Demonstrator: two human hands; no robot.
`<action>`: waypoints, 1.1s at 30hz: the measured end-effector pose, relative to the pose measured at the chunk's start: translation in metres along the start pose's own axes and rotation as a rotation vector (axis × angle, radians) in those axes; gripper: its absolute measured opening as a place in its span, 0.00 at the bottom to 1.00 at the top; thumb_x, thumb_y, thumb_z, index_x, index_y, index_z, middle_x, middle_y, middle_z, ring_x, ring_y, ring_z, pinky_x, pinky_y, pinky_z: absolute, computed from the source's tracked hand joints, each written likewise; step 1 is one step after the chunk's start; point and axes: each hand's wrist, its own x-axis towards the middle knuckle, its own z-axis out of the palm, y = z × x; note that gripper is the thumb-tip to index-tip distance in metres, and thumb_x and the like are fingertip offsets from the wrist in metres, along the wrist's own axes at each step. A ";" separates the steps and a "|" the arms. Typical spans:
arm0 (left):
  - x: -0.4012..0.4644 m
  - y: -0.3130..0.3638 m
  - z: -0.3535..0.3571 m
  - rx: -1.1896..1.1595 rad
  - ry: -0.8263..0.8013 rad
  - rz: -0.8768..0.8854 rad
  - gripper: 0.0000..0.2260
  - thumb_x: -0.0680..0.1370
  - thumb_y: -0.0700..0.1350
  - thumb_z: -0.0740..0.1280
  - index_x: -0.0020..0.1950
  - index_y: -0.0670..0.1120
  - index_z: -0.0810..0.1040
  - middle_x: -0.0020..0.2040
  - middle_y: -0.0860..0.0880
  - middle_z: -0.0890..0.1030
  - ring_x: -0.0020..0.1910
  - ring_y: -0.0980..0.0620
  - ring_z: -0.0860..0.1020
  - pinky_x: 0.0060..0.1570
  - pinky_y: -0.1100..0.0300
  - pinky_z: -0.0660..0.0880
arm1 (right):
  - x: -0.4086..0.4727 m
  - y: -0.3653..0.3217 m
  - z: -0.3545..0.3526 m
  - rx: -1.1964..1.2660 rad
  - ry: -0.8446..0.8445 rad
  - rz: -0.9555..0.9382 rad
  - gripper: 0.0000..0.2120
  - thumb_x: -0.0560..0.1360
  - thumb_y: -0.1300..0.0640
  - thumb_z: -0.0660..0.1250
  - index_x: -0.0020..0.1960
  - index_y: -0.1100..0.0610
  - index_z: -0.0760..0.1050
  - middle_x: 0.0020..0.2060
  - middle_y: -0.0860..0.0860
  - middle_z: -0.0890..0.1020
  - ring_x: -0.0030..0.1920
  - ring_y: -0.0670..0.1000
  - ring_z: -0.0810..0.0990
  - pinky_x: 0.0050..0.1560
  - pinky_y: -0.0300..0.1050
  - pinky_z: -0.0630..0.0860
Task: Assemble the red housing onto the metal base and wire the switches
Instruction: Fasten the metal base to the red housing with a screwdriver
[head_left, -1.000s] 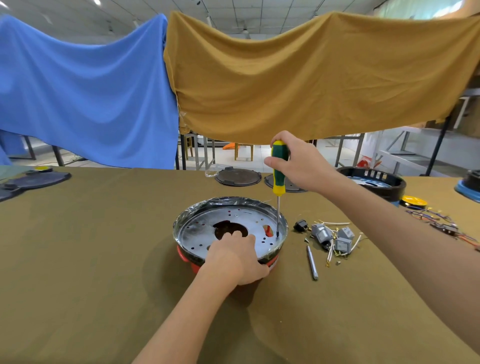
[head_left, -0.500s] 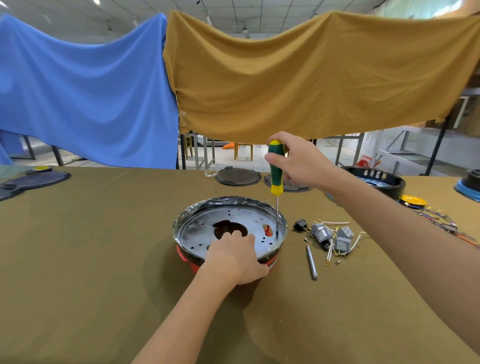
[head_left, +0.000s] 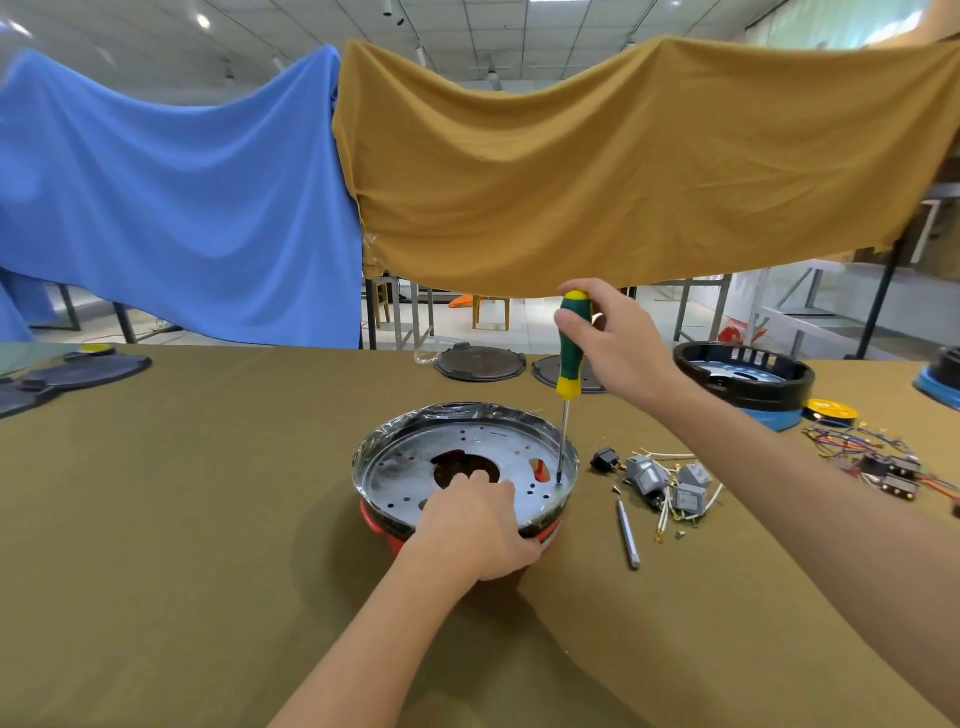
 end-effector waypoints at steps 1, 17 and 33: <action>0.000 0.000 0.000 -0.003 0.005 0.004 0.25 0.75 0.66 0.61 0.59 0.47 0.71 0.52 0.48 0.69 0.50 0.48 0.67 0.52 0.50 0.74 | 0.000 0.001 0.000 0.032 -0.014 0.002 0.15 0.82 0.54 0.61 0.68 0.53 0.71 0.46 0.45 0.75 0.41 0.42 0.73 0.36 0.25 0.67; -0.029 -0.018 0.016 0.173 0.533 0.346 0.14 0.79 0.59 0.56 0.45 0.50 0.72 0.44 0.53 0.71 0.41 0.52 0.66 0.39 0.58 0.64 | -0.058 0.056 0.003 1.033 0.007 0.749 0.12 0.73 0.71 0.60 0.55 0.61 0.69 0.58 0.64 0.73 0.50 0.59 0.84 0.51 0.51 0.82; -0.007 -0.100 0.020 -1.467 0.443 -0.510 0.20 0.77 0.48 0.68 0.69 0.50 0.71 0.61 0.49 0.77 0.58 0.49 0.78 0.59 0.51 0.76 | -0.083 0.074 0.052 0.440 -0.106 0.704 0.21 0.70 0.52 0.76 0.51 0.66 0.75 0.47 0.63 0.83 0.47 0.59 0.82 0.55 0.57 0.77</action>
